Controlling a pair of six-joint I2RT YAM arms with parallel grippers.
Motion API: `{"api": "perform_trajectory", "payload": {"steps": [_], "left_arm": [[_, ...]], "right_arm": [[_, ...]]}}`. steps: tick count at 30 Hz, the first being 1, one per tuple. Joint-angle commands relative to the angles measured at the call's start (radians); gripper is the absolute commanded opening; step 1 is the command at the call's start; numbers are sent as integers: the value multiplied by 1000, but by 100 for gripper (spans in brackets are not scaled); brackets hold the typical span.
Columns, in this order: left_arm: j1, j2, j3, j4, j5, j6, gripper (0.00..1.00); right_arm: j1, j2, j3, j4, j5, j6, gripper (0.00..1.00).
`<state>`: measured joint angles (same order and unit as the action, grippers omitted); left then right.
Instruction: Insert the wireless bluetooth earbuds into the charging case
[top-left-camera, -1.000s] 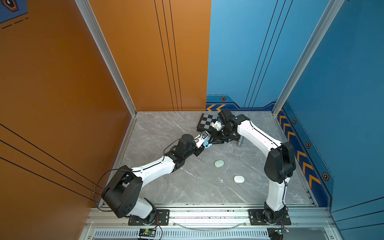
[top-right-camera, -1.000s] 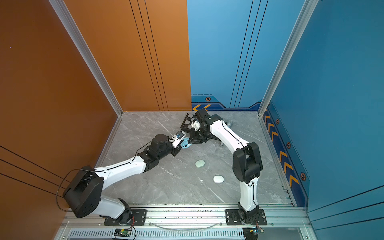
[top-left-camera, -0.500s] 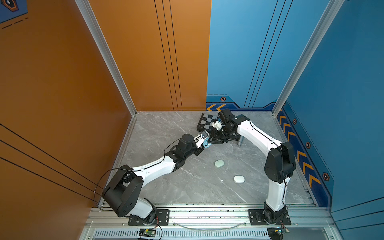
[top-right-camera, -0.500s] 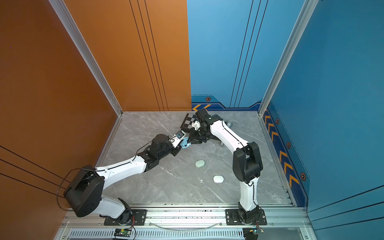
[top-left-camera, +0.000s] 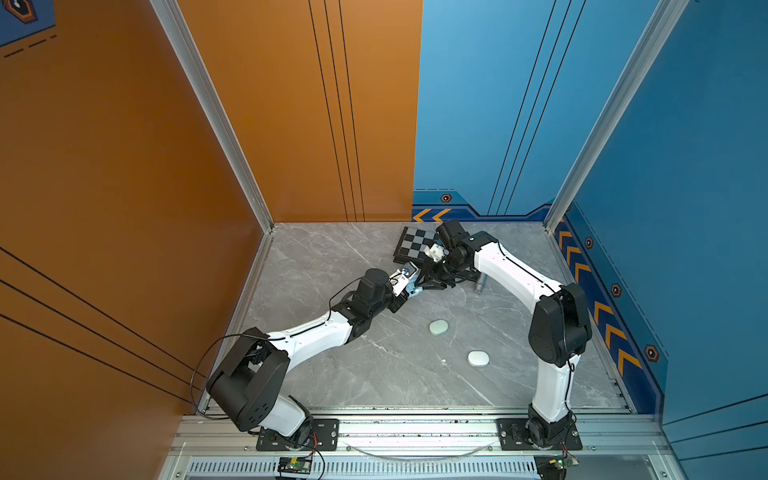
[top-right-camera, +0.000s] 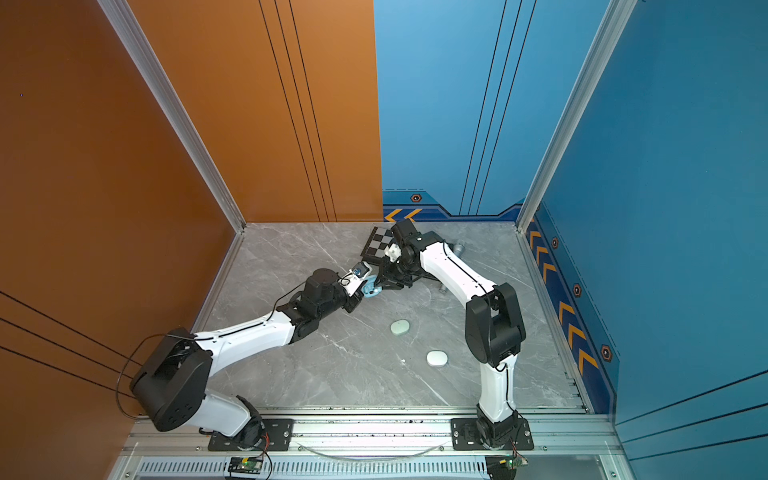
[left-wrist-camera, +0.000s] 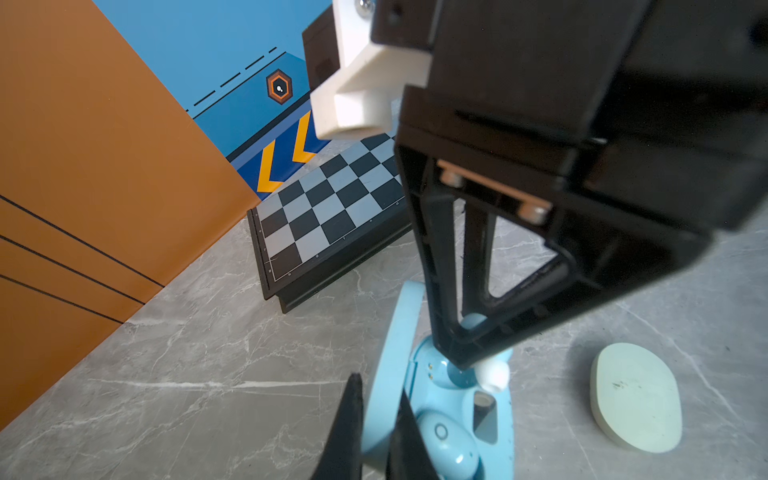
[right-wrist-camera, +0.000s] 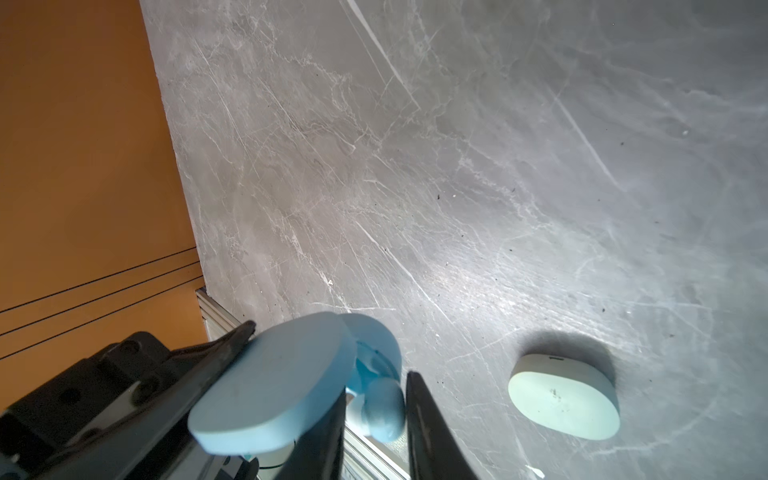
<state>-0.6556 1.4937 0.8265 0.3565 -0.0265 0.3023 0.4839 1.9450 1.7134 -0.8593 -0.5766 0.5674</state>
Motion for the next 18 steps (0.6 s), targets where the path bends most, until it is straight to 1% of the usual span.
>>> {"api": "perform_trajectory", "payload": {"steps": [1, 5, 13, 18], "left_arm": [[-15, 1, 20, 23, 50, -12, 0], [-15, 0, 20, 22, 56, -16, 0], [-15, 8, 30, 24, 61, -17, 0], [-15, 7, 25, 23, 69, -17, 0]], "right_arm": [[-4, -11, -9, 63, -17, 19, 29], [-1, -13, -26, 65, -17, 19, 28], [4, -21, -45, 83, -8, 34, 19], [-4, -32, -42, 87, 8, 38, 17]]}}
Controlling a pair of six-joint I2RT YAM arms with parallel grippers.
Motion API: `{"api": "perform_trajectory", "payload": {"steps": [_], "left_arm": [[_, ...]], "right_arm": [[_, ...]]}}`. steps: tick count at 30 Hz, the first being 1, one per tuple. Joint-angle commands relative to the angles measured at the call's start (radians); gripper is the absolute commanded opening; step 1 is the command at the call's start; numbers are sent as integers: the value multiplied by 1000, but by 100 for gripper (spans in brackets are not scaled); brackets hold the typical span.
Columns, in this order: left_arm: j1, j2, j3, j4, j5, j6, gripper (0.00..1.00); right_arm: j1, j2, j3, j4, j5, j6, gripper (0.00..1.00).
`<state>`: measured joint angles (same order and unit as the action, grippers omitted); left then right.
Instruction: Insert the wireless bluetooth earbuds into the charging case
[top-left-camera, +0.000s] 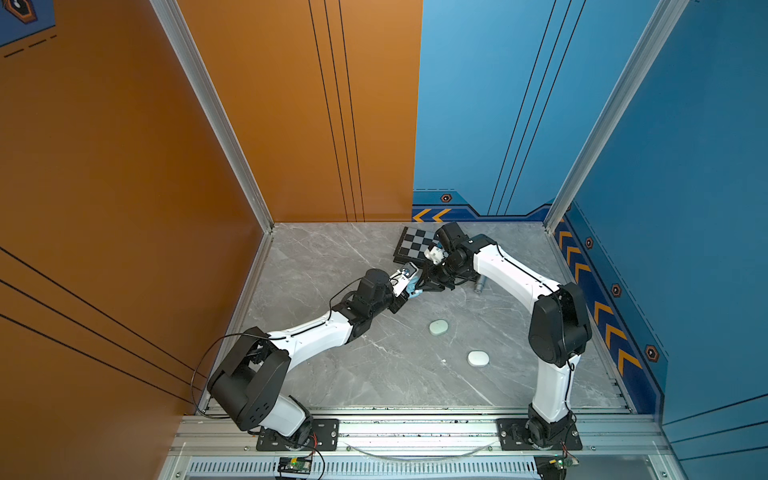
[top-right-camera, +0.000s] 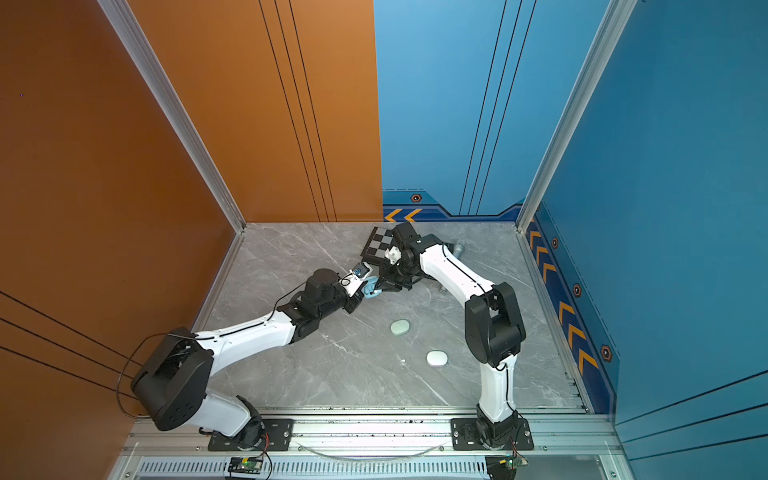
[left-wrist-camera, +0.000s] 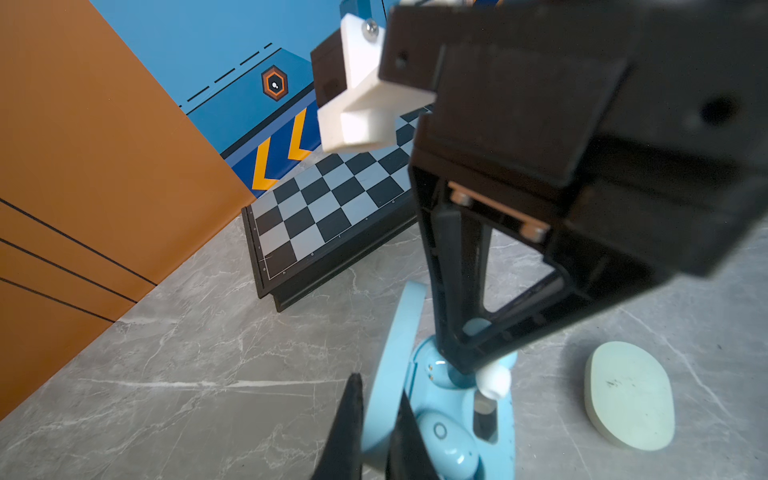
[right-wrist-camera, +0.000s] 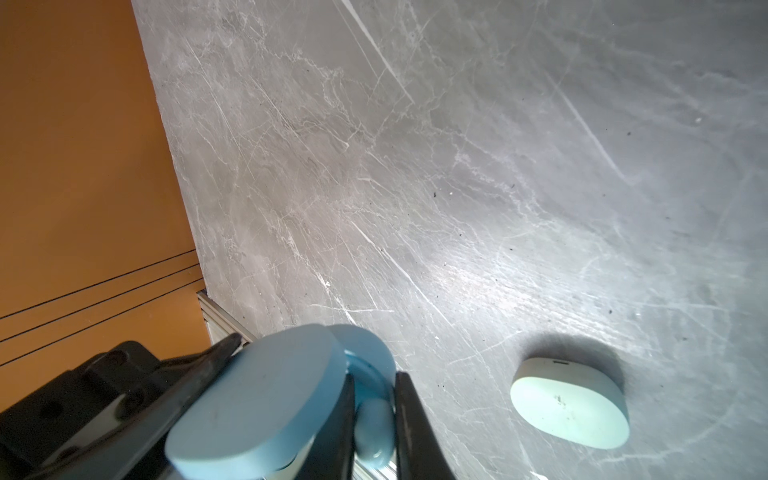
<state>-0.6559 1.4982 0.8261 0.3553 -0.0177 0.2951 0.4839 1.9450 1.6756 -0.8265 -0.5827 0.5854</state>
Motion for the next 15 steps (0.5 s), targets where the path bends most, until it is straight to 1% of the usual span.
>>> {"api": "perform_trajectory", "payload": {"steps": [1, 6, 15], "left_arm": [[-14, 1, 23, 24, 65, -10, 0], [-14, -10, 15, 24, 108, -10, 0], [-14, -15, 13, 24, 122, -15, 0]], "right_arm": [[-7, -38, -5, 54, 25, 18, 17], [-26, -48, -9, 54, 44, 14, 17], [-29, -47, -4, 58, 47, 21, 17]]}}
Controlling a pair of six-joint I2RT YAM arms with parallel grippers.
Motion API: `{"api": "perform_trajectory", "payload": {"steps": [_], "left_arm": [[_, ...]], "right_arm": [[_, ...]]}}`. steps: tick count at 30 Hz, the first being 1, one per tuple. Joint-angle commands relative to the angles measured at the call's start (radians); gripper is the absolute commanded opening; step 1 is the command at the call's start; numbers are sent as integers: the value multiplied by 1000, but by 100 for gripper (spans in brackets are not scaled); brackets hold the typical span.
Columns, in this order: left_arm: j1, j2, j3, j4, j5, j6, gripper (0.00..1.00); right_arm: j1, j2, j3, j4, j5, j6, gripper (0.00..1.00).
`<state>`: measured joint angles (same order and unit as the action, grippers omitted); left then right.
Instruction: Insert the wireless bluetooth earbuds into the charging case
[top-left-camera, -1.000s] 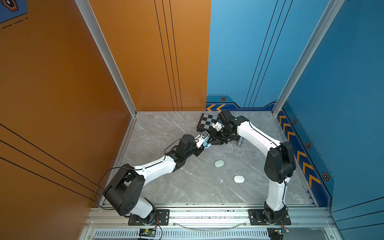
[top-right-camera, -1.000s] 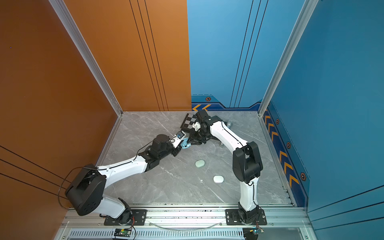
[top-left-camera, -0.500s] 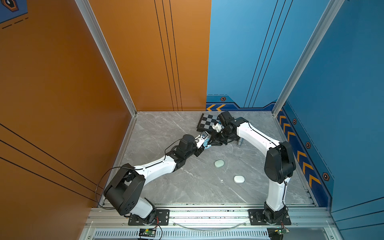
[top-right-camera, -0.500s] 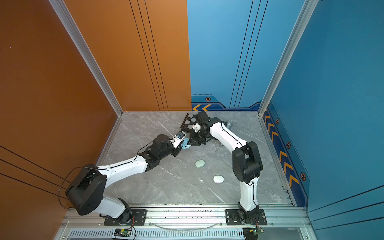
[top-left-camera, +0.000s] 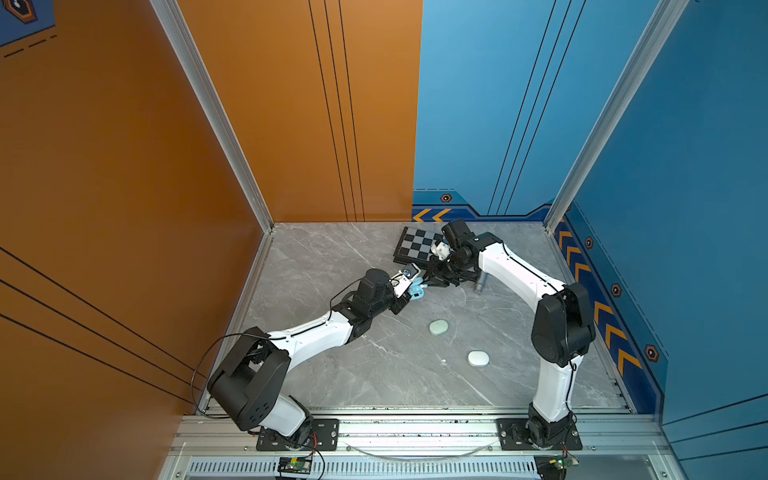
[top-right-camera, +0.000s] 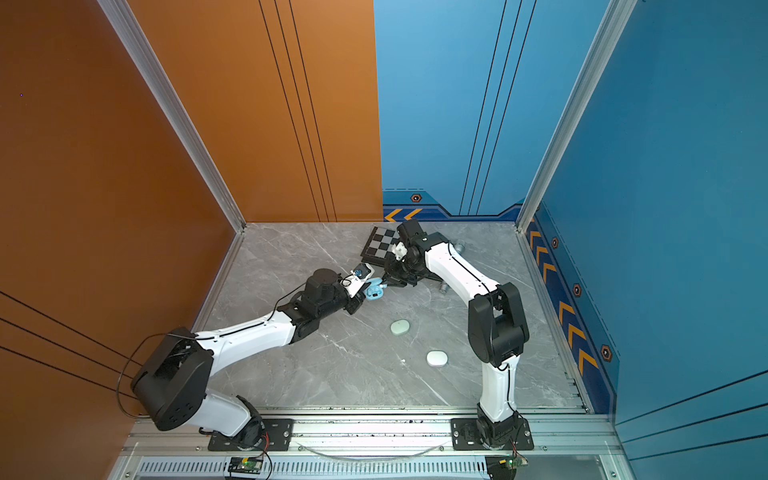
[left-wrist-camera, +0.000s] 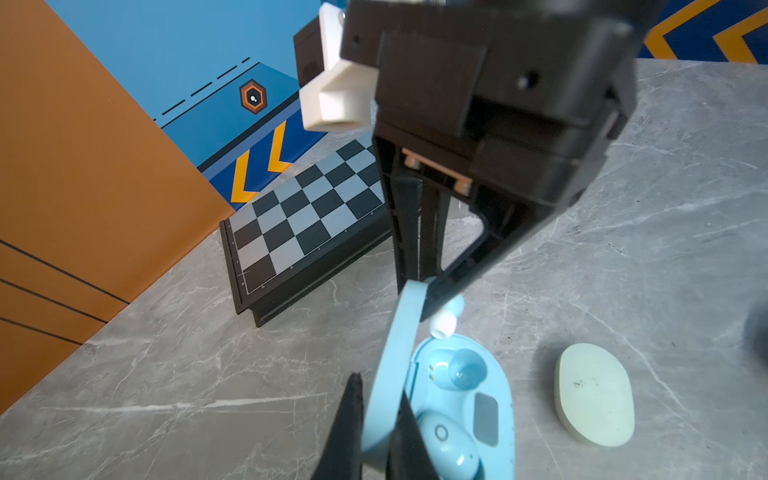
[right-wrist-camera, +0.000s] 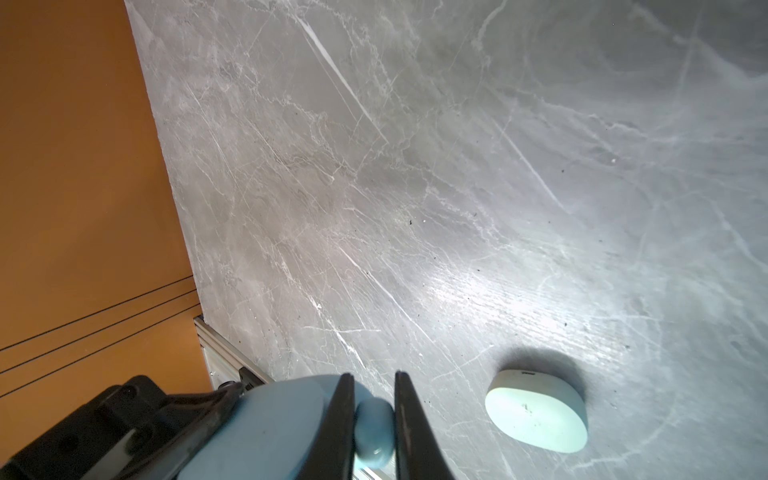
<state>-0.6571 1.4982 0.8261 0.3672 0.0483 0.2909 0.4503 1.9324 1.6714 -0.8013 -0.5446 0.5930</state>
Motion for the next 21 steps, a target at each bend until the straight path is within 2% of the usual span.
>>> {"api": "perform_trajectory", "payload": {"steps": [1, 11, 21], "left_arm": [[-13, -13, 15, 12, 59, -12, 0], [-13, -3, 24, 12, 49, -14, 0], [-12, 10, 32, 11, -17, -13, 0]], "right_arm": [[4, -35, -4, 38, 8, 17, 17], [14, -43, -25, 43, -9, 10, 18], [23, -70, -46, 45, -6, 19, 18]]}}
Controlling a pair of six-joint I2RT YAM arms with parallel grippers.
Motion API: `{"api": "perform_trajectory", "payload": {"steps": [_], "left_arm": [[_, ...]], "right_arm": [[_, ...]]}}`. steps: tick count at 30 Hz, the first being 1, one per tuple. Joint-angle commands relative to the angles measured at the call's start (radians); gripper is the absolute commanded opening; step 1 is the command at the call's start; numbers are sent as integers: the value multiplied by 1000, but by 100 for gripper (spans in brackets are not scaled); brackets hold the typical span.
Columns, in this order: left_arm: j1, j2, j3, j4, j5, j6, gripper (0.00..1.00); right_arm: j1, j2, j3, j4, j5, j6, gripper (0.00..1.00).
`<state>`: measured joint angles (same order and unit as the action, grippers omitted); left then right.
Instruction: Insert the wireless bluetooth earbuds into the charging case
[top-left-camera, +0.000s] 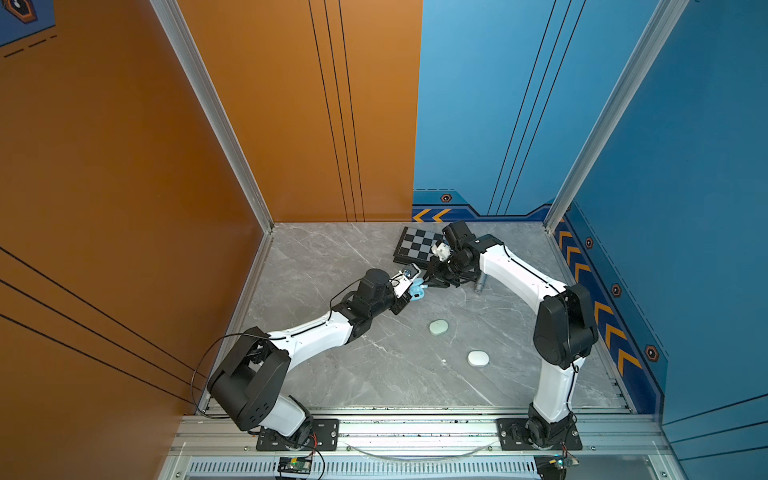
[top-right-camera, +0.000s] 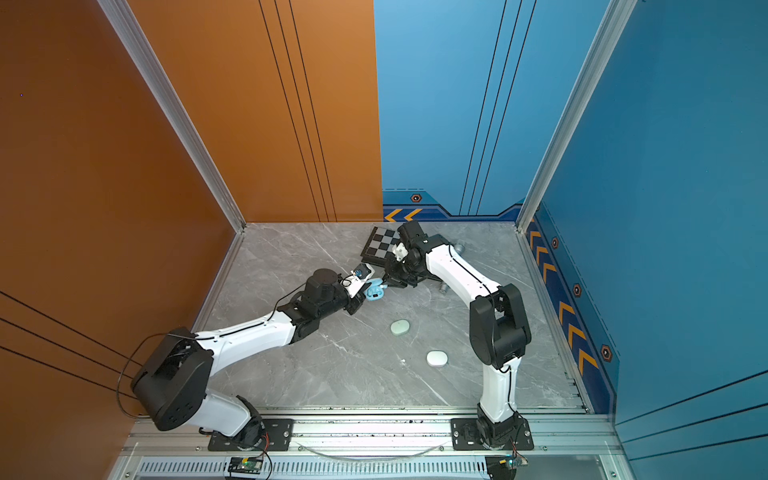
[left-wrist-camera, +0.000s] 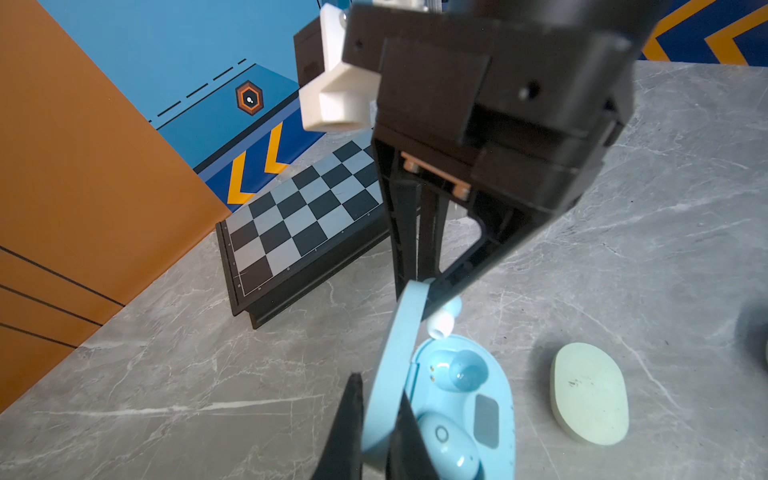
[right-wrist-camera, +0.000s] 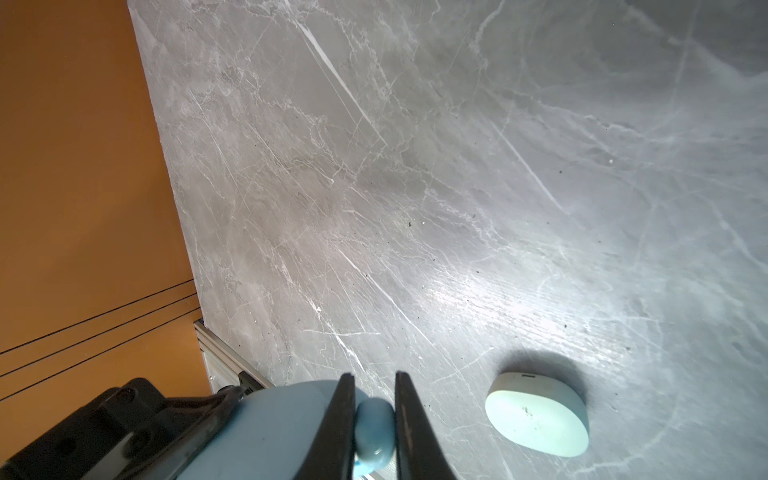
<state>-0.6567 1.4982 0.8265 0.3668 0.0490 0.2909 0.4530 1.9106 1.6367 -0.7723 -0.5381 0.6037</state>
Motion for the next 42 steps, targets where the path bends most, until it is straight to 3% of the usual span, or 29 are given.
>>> {"api": "perform_trajectory", "payload": {"steps": [1, 42], "left_arm": [[-11, 10, 32, 11, -23, -12, 0], [-15, 41, 28, 11, -35, -19, 0]], "right_arm": [[21, -50, -10, 16, -13, 10, 18], [47, -41, -11, 44, -19, 76, 27]]}}
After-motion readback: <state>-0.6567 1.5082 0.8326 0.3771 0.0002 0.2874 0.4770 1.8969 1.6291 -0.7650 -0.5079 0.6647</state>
